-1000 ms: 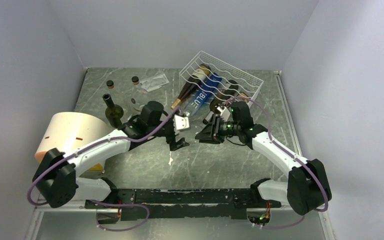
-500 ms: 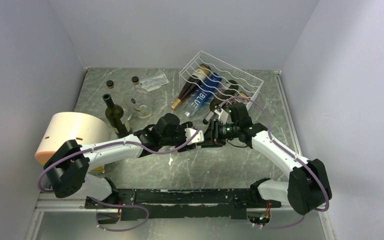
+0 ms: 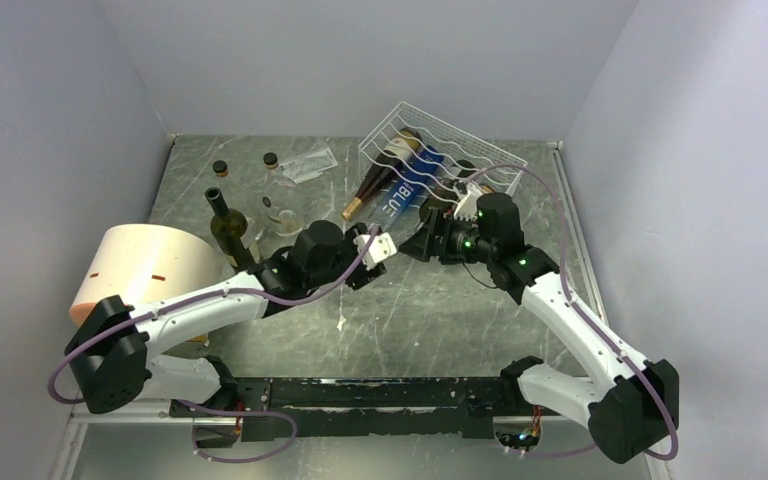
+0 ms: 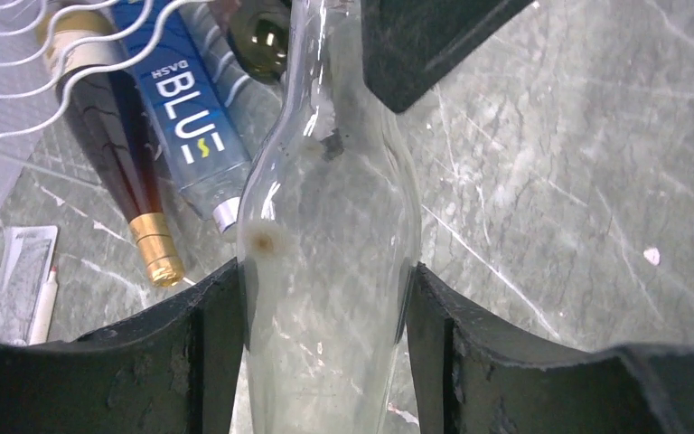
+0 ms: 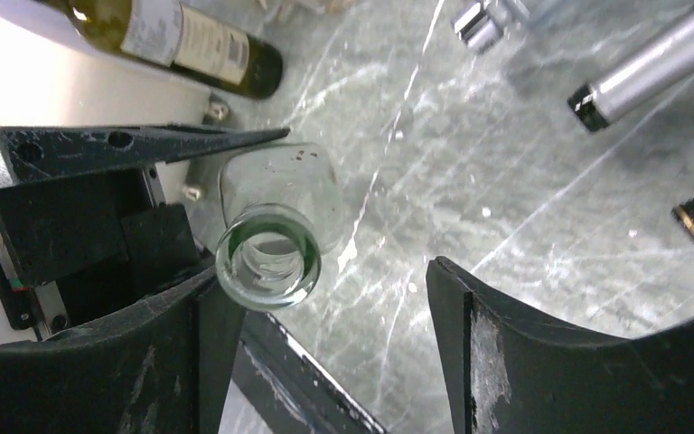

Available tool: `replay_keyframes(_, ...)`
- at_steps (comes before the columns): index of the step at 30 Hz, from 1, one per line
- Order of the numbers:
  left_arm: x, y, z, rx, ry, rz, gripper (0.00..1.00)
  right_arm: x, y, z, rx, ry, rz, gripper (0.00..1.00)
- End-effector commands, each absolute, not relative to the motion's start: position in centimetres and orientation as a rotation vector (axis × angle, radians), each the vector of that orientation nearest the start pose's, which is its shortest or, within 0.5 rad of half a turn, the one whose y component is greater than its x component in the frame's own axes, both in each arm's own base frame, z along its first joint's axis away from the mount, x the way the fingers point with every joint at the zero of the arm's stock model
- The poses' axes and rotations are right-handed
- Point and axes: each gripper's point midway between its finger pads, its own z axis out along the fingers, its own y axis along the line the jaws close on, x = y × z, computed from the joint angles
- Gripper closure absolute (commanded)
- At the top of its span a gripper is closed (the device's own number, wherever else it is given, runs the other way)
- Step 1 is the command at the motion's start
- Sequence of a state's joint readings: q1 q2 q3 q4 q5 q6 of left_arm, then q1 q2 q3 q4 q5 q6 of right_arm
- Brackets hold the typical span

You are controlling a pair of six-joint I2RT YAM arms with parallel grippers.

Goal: Take the wine bottle off the wine rack

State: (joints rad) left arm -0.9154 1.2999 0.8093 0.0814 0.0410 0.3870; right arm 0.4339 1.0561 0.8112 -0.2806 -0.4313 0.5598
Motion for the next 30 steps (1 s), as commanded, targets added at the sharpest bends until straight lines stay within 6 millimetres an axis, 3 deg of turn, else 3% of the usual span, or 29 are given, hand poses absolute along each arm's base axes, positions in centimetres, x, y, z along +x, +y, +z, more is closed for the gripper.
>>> replay_keyframes(1, 27.2, -32.1, 23.7, 1.007, 1.511, -0.45, 0.93, 28.1, 21.9, 24.3, -0.117, 2.035, 0.987, 0.26)
replay_keyframes(8, 27.8, -31.7, 25.9, 0.912, 1.547, -0.592, 0.93, 29.5, 23.3, 27.0, -0.122, 1.917, 1.072, 0.32)
replay_keyframes(15, 28.1, -31.4, 26.0, 0.895, 1.579, -0.609, 0.93, 30.0, 26.1, 29.1, -0.207, 1.816, 1.086, 0.35)
replay_keyframes(20, 27.8, -31.4, 26.5, 0.894, 1.57, -0.629, 0.93, 31.0, 26.4, 31.0, -0.176, 1.74, 1.071, 0.35)
replay_keyframes(30, 28.4, -31.0, 27.2, 0.841, 1.588, -0.656, 0.93, 31.4, 28.9, 29.9, -0.229, 1.746, 1.073, 0.49)
